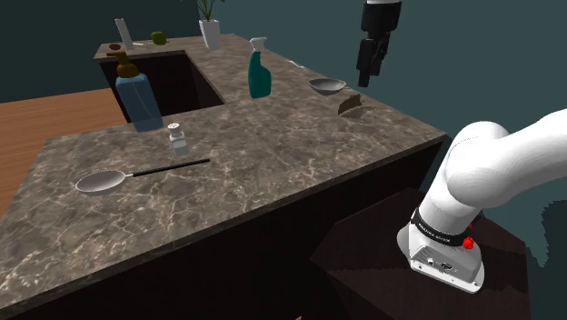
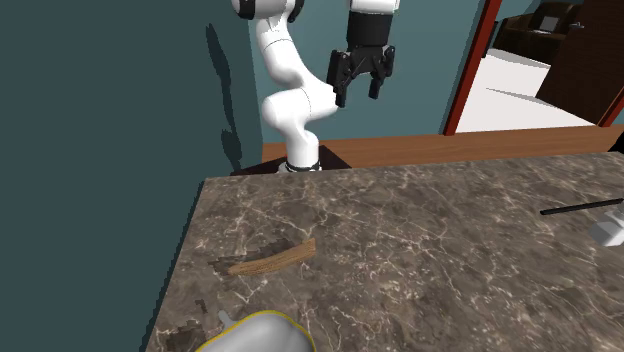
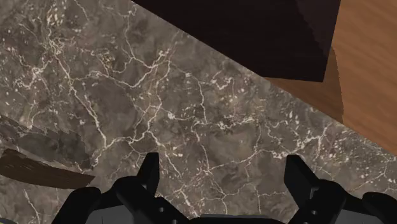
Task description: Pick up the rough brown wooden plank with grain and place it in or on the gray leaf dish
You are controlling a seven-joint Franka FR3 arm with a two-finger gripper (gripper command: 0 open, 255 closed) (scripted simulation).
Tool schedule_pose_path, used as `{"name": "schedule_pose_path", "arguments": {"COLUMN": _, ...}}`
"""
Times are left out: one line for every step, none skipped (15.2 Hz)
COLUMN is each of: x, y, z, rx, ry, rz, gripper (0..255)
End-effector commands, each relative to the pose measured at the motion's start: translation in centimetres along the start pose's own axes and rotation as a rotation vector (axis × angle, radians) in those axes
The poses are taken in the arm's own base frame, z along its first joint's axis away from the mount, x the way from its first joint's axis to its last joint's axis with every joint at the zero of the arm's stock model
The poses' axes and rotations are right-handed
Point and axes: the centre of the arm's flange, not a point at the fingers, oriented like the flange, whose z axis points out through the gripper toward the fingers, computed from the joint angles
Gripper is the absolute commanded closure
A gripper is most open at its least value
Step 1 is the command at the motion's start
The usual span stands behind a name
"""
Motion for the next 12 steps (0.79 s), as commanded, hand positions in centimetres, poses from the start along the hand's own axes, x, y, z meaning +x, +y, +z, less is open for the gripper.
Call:
{"name": "schedule_pose_path", "arguments": {"x": 0.0, "y": 0.0, "z": 0.0, "rx": 0.0, "ry": 0.0, "rz": 0.0, "gripper": 0}}
{"name": "schedule_pose_path", "arguments": {"x": -0.2, "y": 1.3, "z": 0.5, "rx": 0.005, "ry": -0.003, "rz": -0.045, "gripper": 0}}
{"name": "schedule_pose_path", "arguments": {"x": -0.3, "y": 2.6, "z": 1.0, "rx": 0.009, "ry": -0.006, "rz": -0.09, "gripper": 0}}
{"name": "schedule_pose_path", "arguments": {"x": -0.3, "y": 3.8, "z": 1.5, "rx": 0.014, "ry": -0.009, "rz": -0.134, "gripper": 0}}
{"name": "schedule_pose_path", "arguments": {"x": -0.3, "y": 5.1, "z": 2.1, "rx": 0.019, "ry": -0.012, "rz": -0.179, "gripper": 0}}
{"name": "schedule_pose_path", "arguments": {"x": -0.3, "y": 6.4, "z": 2.6, "rx": 0.024, "ry": -0.015, "rz": -0.224, "gripper": 0}}
{"name": "schedule_pose_path", "arguments": {"x": -0.1, "y": 7.6, "z": 3.1, "rx": 0.028, "ry": -0.018, "rz": -0.269, "gripper": 0}}
{"name": "schedule_pose_path", "arguments": {"x": 0.0, "y": 8.9, "z": 3.7, "rx": 0.033, "ry": -0.021, "rz": -0.314, "gripper": 0}}
{"name": "schedule_pose_path", "arguments": {"x": 0.3, "y": 10.2, "z": 4.2, "rx": 0.038, "ry": -0.024, "rz": -0.359, "gripper": 0}}
{"name": "schedule_pose_path", "arguments": {"x": 0.5, "y": 11.4, "z": 4.8, "rx": 0.043, "ry": -0.026, "rz": -0.403, "gripper": 0}}
{"name": "schedule_pose_path", "arguments": {"x": 0.9, "y": 12.6, "z": 5.3, "rx": 0.047, "ry": -0.029, "rz": -0.448, "gripper": 0}}
{"name": "schedule_pose_path", "arguments": {"x": 1.3, "y": 13.8, "z": 5.9, "rx": 0.052, "ry": -0.032, "rz": -0.493, "gripper": 0}}
